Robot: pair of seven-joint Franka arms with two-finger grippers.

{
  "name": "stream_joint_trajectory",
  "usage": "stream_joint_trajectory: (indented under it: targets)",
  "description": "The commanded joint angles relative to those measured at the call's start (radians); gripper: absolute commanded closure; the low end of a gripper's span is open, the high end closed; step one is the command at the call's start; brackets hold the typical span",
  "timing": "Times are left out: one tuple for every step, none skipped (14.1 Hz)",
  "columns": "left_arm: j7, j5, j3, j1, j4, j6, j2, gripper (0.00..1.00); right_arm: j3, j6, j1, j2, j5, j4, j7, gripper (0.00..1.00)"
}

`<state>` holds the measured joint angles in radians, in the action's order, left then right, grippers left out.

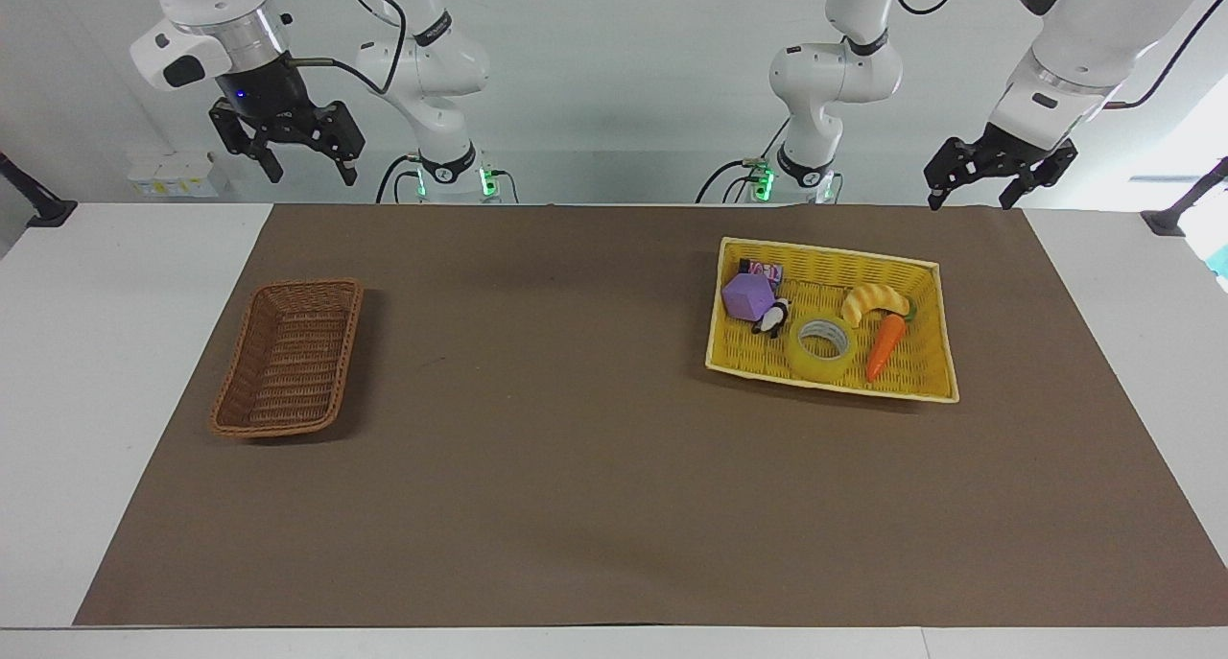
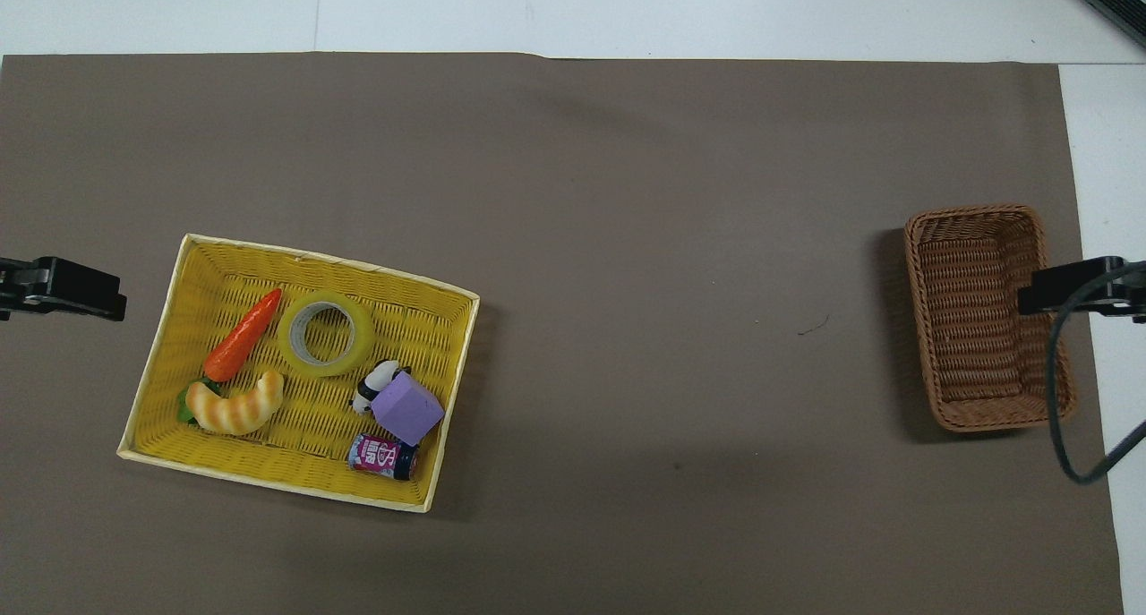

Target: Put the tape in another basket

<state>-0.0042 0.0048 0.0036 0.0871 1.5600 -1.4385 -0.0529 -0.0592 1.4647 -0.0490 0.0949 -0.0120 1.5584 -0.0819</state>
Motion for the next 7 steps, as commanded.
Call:
stream_joint_trajectory:
  targets:
    - [0.003,-0.014,-0.014,0.008,-0.027,0.071,-0.002,0.0,0.001,-0.003,0.011,0.014,-0.016,0.009,0.031,0.0]
    - [0.003,-0.022,-0.016,0.006,-0.034,0.067,-0.004,0.0,0.001,-0.003,0.011,0.014,-0.016,0.011,0.033,0.0]
    - [0.003,-0.023,-0.016,0.006,-0.034,0.064,-0.005,0.0,0.001,-0.003,0.011,0.014,-0.017,0.009,0.033,0.0]
    - [0.003,-0.025,-0.014,0.003,-0.034,0.061,-0.005,0.0,0.001,-0.003,0.011,0.014,-0.016,0.009,0.031,0.0]
    - [0.003,-0.026,-0.014,0.003,-0.034,0.059,-0.007,0.0,0.001,-0.003,0.011,0.014,-0.016,0.011,0.031,0.0]
    - [0.001,-0.025,-0.016,0.006,-0.034,0.059,-0.007,0.0,0.001,-0.003,0.011,0.014,-0.016,0.009,0.033,0.0]
    - [0.001,-0.026,-0.016,0.008,-0.034,0.059,-0.008,0.0,0.001,-0.003,0.011,0.014,-0.016,0.011,0.031,0.0]
